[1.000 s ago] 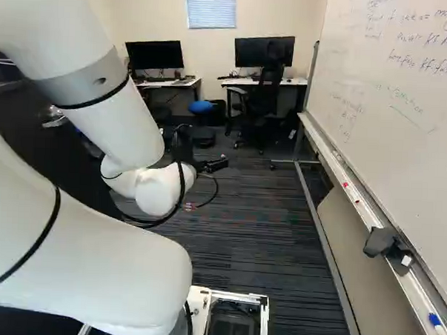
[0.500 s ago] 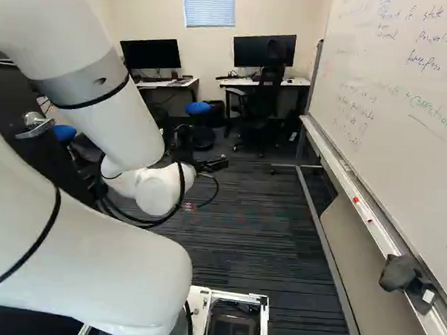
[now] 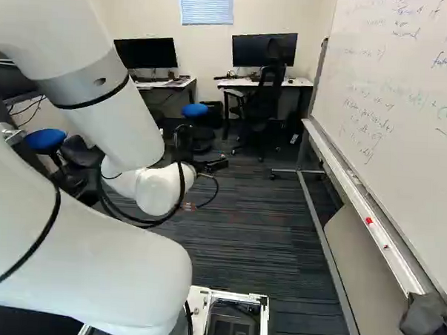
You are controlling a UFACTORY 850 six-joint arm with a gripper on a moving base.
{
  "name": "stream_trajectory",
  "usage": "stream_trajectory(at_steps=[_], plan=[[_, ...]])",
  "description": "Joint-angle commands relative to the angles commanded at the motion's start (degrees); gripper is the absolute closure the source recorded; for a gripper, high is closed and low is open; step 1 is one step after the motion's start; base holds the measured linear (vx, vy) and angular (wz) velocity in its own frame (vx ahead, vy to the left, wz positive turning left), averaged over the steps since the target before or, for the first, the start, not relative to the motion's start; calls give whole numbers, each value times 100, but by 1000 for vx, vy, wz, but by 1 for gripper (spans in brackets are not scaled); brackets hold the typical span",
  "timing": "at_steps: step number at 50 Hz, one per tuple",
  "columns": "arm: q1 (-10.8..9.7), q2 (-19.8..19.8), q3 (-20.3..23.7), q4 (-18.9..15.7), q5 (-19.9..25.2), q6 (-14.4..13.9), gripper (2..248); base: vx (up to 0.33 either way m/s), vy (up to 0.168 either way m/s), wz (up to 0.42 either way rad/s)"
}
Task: Open the door and move inside
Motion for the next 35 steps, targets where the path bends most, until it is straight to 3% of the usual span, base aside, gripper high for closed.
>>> stream_trajectory(at_steps=[35], plan=[[0, 0, 0, 0, 0, 0, 3, 215, 7, -2]])
